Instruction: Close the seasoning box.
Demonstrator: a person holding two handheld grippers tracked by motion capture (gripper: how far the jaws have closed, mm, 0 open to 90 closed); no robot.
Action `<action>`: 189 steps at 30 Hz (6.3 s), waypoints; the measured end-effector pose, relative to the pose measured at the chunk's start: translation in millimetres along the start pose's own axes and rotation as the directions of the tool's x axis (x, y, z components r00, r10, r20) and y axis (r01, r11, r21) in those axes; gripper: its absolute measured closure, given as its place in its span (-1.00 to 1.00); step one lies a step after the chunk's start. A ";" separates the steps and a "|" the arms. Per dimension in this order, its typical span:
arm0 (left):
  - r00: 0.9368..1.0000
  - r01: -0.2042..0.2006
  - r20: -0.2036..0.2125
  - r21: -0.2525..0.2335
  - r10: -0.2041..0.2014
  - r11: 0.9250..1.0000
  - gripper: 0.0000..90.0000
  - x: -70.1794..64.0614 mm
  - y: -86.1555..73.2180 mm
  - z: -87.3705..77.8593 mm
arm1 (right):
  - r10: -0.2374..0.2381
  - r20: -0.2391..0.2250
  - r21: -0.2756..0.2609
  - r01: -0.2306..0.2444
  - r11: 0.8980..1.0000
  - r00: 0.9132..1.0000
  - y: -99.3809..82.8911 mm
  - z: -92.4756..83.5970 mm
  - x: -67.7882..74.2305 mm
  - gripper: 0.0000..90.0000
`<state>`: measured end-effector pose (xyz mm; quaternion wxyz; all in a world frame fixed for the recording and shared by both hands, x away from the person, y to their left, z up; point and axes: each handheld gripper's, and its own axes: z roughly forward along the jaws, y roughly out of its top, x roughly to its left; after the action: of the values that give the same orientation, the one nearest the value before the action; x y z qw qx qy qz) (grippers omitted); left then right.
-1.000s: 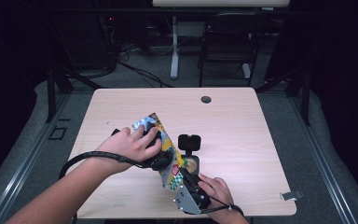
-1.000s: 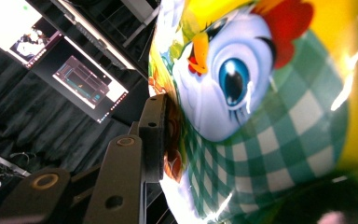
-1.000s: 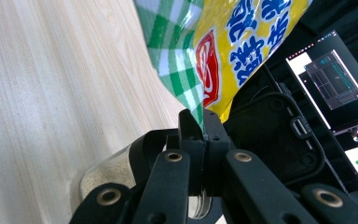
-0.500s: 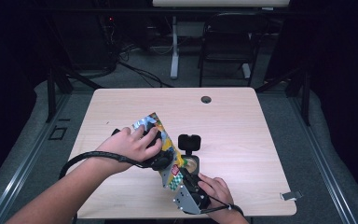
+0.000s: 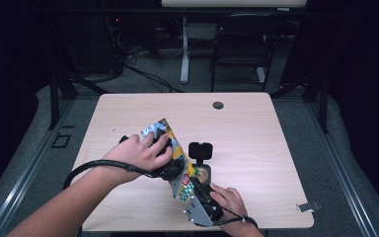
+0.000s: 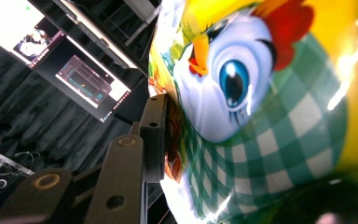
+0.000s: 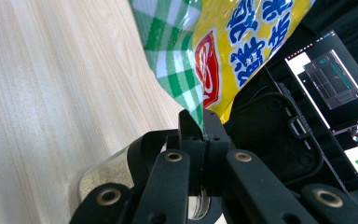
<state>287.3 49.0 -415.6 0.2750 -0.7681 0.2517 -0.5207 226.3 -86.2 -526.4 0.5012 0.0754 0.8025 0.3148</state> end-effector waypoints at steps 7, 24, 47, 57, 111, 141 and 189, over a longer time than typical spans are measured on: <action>1.000 0.000 0.001 -0.001 0.000 1.000 0.45 0.3 -0.3 -0.2 | -0.003 0.005 -0.003 0.003 1.000 1.000 0.1 -0.1 -0.4 0.99; 1.000 -0.012 -0.001 0.005 0.012 1.000 0.46 2.8 0.3 -0.7 | 0.009 0.006 -0.012 -0.009 1.000 1.000 0.1 0.2 -0.5 0.99; 1.000 -0.019 -0.003 0.006 0.019 1.000 0.48 3.7 1.2 -1.5 | 0.010 0.004 -0.016 -0.010 1.000 1.000 0.5 0.5 -0.1 0.99; 1.000 -0.020 -0.003 0.008 0.021 1.000 0.49 3.3 1.6 -1.7 | 0.010 -0.003 -0.010 -0.010 1.000 1.000 1.1 0.2 0.0 0.99; 0.953 0.284 0.130 -0.082 -0.272 0.955 0.61 -44.0 -5.1 21.8 | 0.001 0.007 -0.034 0.000 0.999 1.000 1.8 0.7 3.5 0.99; 0.910 0.395 0.183 -0.103 -0.373 0.913 0.65 -59.2 -3.5 28.3 | -0.014 0.014 -0.025 0.014 1.000 1.000 3.1 -0.6 2.8 0.99; 0.747 0.652 0.301 -0.159 -0.592 0.742 0.67 -91.9 -3.0 36.5 | -0.045 0.053 -0.051 0.048 0.998 0.998 7.4 -3.8 2.4 0.97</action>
<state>291.5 118.9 -485.5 0.0107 -0.8914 0.0097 -0.4530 220.4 -81.0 -522.8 0.5308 0.0518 0.7822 0.3221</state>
